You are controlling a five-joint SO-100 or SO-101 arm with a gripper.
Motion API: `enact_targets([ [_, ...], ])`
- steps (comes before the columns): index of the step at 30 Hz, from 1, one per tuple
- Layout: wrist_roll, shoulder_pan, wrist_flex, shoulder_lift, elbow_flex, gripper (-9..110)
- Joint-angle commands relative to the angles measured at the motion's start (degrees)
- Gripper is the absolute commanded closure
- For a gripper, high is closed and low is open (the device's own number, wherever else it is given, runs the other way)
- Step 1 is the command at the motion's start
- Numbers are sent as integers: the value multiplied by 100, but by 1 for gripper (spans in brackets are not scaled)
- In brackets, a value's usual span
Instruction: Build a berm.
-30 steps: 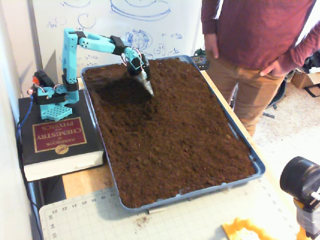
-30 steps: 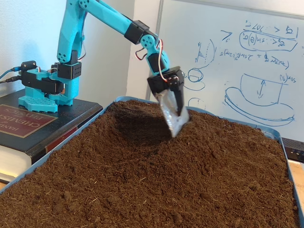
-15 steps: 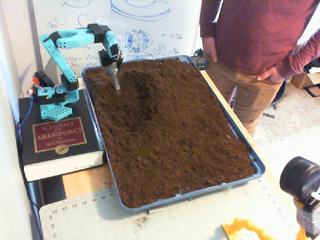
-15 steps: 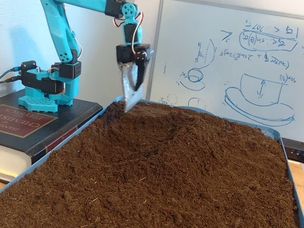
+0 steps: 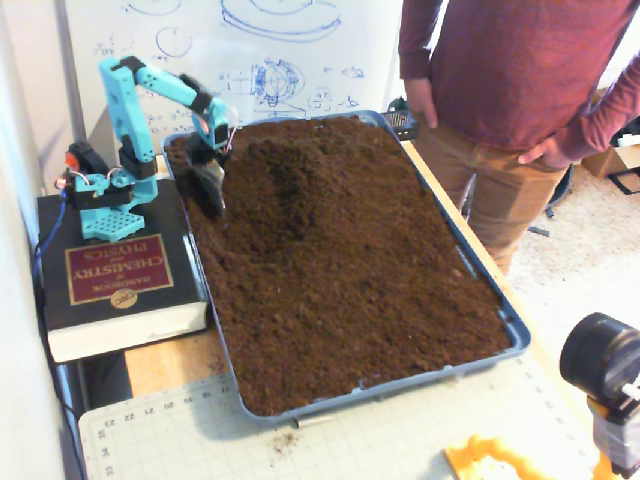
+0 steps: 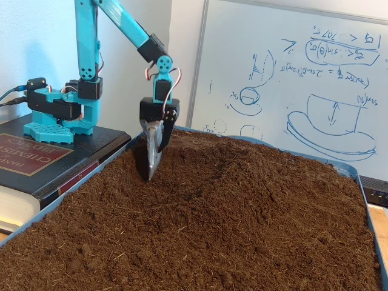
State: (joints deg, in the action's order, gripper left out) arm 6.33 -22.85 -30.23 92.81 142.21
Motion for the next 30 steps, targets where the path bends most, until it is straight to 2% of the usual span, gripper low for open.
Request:
enact_targets([
  [1,53,-70,1274,-571,272,101],
  [5,123,-44,2303,-976,308,101],
  [9,650,211,2760,-809,-26,101],
  [14,1081,466,2760,-703,-571,101],
  [20,1020,835,2760,-677,-923,101],
  [30,1011,809,2760,-387,-1441,101],
])
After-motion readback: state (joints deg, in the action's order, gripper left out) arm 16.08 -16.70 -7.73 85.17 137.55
